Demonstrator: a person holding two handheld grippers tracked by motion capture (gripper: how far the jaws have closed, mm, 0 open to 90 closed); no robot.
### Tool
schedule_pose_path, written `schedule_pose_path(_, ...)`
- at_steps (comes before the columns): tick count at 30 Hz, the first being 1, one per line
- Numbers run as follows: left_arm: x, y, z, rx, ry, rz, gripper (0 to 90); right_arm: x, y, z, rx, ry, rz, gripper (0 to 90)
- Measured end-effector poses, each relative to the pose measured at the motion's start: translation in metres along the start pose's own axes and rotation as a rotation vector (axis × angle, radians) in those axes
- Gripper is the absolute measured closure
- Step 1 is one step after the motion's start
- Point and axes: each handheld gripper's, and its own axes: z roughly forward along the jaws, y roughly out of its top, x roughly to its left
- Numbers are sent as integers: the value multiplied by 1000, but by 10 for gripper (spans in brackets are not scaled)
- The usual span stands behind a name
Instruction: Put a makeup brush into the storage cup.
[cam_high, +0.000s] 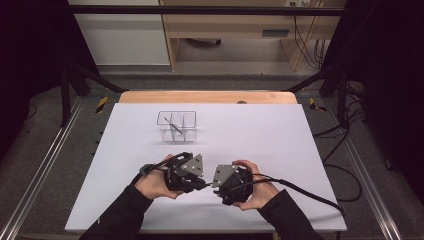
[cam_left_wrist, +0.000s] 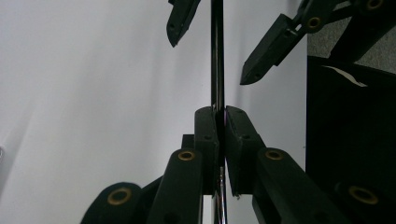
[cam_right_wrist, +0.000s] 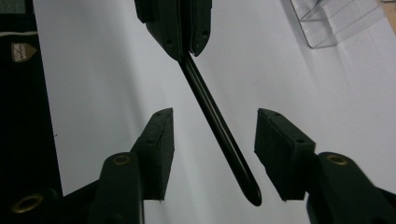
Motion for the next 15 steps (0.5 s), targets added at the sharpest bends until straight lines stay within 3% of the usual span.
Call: schedule_pose_path(15, -1, 1, 1, 6, -18, 11, 832, 2, 1, 5, 11, 8, -39, 679)
